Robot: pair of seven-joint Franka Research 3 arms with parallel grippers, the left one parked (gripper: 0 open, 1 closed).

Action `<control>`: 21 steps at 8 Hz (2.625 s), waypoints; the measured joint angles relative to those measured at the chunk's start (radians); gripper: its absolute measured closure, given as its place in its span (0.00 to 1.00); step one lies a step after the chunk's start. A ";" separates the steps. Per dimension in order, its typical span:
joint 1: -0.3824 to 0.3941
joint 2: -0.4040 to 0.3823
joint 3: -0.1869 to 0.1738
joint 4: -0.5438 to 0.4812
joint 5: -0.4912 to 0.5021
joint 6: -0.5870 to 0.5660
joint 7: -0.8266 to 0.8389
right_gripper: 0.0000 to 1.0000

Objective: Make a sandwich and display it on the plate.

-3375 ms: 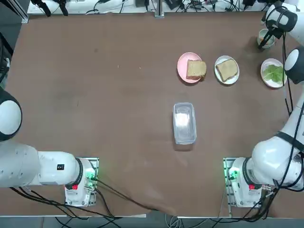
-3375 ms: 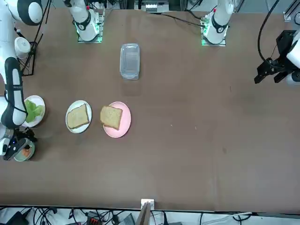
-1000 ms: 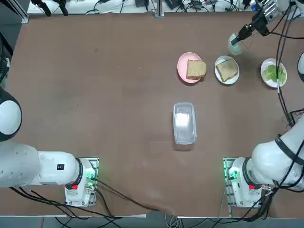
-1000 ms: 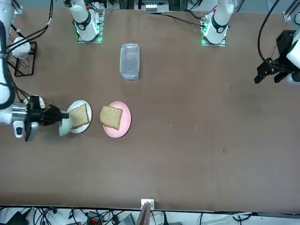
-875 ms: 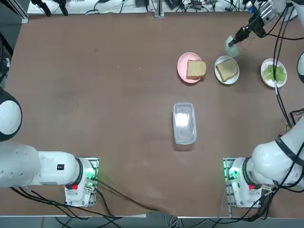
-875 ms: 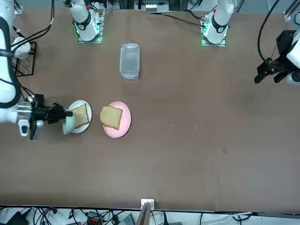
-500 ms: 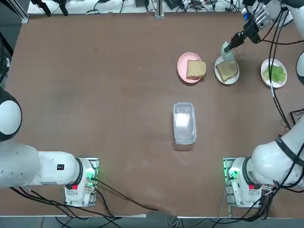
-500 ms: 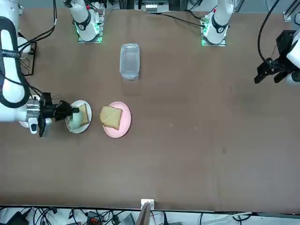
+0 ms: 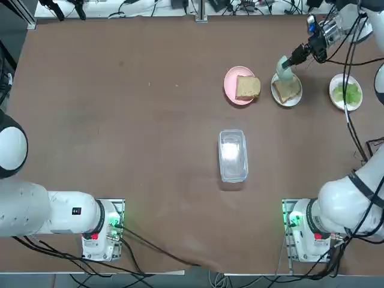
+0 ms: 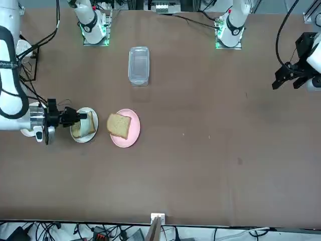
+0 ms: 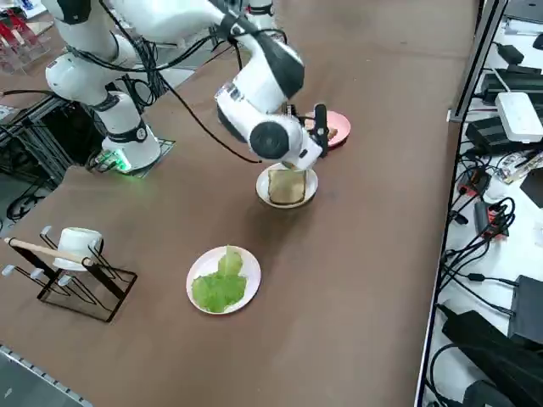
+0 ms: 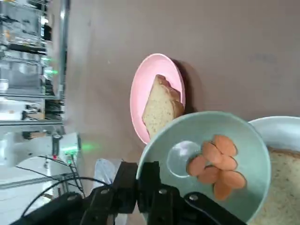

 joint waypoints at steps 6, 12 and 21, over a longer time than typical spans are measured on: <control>-0.096 0.076 -0.002 -0.001 0.129 -0.115 -0.114 0.96; -0.161 0.164 -0.003 0.000 0.207 -0.198 -0.264 0.96; -0.228 0.239 -0.003 0.001 0.276 -0.268 -0.415 0.96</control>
